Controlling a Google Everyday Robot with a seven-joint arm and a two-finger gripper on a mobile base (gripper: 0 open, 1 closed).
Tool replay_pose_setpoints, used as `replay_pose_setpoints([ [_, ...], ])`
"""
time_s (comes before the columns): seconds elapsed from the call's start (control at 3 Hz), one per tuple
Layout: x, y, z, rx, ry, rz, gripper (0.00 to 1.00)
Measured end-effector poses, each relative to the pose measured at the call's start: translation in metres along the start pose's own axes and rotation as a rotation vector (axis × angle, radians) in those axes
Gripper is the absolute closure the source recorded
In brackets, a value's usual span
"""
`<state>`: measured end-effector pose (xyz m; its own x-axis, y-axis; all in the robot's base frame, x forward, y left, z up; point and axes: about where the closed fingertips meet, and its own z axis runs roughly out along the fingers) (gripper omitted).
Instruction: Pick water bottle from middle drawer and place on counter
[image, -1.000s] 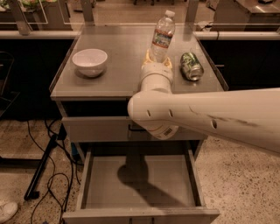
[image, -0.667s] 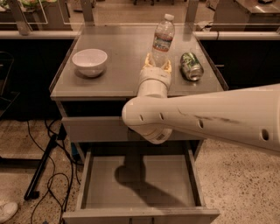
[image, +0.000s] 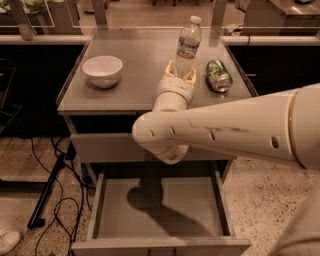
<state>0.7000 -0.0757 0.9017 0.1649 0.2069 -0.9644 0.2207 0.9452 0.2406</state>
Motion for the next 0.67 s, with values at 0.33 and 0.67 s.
replay_pose_setpoints([
  [0.33,0.0007,-0.0043,0.0022,0.046,-0.031,-0.015,1.00],
  [0.67,0.0014,-0.0064,0.0035,0.077,-0.065,-0.037,1.00],
])
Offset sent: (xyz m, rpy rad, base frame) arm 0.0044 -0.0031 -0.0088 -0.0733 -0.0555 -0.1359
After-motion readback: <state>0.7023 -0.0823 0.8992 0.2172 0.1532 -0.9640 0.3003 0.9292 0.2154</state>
